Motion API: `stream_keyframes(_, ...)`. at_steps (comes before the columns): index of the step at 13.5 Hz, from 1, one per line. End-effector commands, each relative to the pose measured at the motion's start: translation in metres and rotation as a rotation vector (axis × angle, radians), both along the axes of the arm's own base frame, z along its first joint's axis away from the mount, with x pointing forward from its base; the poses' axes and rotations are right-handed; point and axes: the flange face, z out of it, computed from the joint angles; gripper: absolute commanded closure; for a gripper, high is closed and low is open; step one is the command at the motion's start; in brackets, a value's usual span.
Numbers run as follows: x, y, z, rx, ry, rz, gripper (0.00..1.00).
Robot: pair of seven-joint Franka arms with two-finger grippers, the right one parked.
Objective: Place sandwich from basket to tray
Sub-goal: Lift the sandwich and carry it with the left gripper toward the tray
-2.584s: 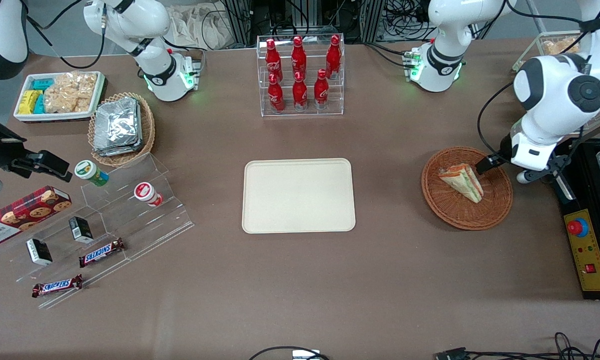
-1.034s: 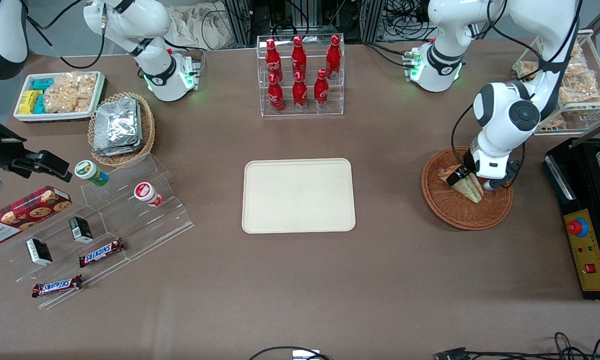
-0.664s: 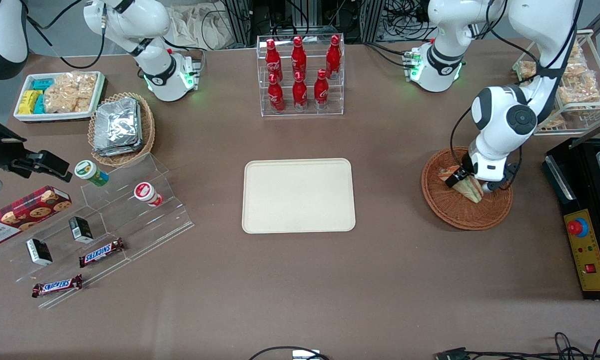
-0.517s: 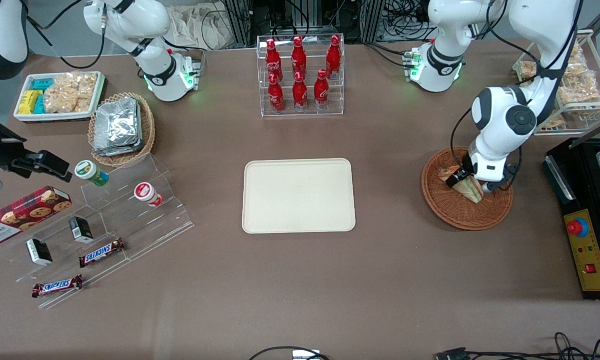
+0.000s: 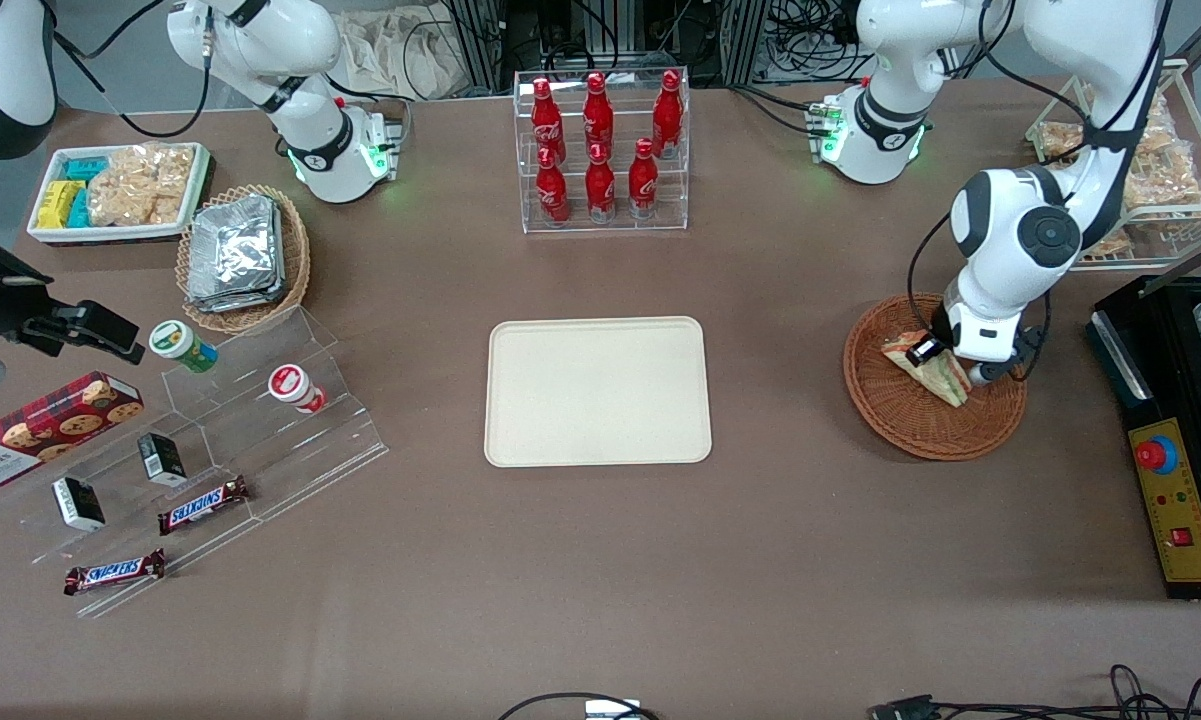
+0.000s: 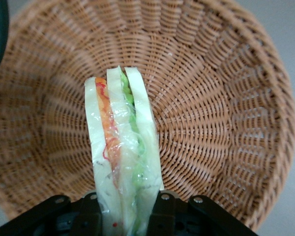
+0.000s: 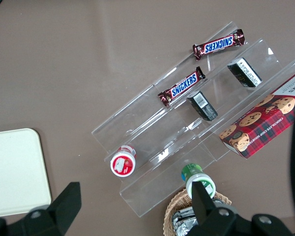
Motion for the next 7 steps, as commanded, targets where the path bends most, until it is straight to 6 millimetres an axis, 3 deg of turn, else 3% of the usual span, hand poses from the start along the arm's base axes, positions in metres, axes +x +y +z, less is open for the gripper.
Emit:
stream_keyframes(1, 0.008, -0.014, 0.056, 0.041, 0.001, -0.055, 0.99)
stream_keyframes(4, 0.021, -0.049, 0.101, 0.064, 0.017, -0.173, 0.99)
stream_keyframes(7, 0.032, -0.106, 0.133, 0.067, -0.016, -0.29, 0.99)
